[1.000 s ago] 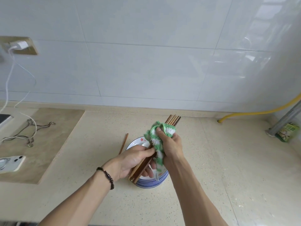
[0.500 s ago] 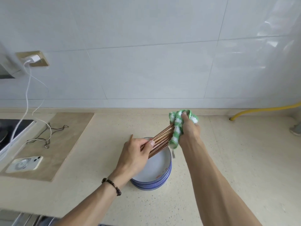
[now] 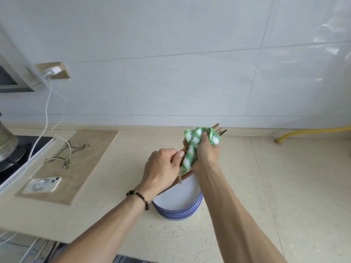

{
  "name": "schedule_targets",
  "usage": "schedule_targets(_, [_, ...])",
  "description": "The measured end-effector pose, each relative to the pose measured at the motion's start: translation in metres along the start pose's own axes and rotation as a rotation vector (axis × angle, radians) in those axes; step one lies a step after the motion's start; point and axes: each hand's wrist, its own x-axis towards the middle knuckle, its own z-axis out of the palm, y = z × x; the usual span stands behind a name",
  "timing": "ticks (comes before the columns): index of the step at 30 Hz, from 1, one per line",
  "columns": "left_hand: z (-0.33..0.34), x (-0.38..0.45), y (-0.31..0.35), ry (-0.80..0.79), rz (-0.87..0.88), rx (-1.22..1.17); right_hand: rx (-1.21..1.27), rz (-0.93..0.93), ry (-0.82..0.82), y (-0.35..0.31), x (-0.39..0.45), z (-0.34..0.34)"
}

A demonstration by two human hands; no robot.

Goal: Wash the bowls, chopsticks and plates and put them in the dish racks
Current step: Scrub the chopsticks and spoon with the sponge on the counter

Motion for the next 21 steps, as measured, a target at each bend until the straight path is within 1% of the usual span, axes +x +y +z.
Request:
schedule_targets(1, [-0.004, 0.002, 0.002, -0.011, 0.028, 0.010, 0.026, 0.009, -0.015, -0.002, 0.000, 0.000])
schedule_targets(4, [-0.019, 0.000, 0.001, -0.020, 0.106, 0.010, 0.106, -0.017, 0.026, -0.029, 0.016, 0.000])
schedule_targets(6, [-0.022, -0.002, -0.001, 0.002, 0.112, 0.006, 0.117, -0.031, 0.066, -0.037, 0.017, 0.005])
schedule_targets(7, [-0.022, -0.001, -0.004, 0.015, 0.098, 0.003, 0.101, -0.034, 0.064, -0.032, 0.010, 0.010])
schedule_targets(9, [-0.020, 0.003, -0.008, 0.032, 0.063, -0.032, 0.018, -0.029, 0.012, -0.010, -0.011, 0.020])
schedule_targets(11, [-0.024, 0.004, -0.014, 0.021, 0.084, -0.048, -0.024, -0.030, -0.039, 0.005, -0.024, 0.025])
schedule_targets(12, [-0.030, 0.001, -0.019, 0.003, 0.112, -0.045, -0.015, -0.025, -0.025, 0.003, -0.026, 0.025])
schedule_targets(15, [-0.051, -0.014, -0.038, -0.043, 0.184, -0.041, 0.060, -0.069, 0.092, -0.023, -0.013, 0.021])
schedule_targets(17, [-0.055, -0.017, -0.045, -0.018, 0.179, -0.046, 0.060, -0.123, 0.129, -0.021, -0.019, 0.028])
schedule_targets(19, [-0.053, -0.014, -0.046, 0.027, 0.163, -0.089, 0.005, -0.130, 0.070, 0.002, -0.040, 0.042])
schedule_targets(21, [-0.055, -0.011, -0.047, 0.030, 0.161, -0.125, -0.043, -0.118, 0.007, 0.023, -0.054, 0.050])
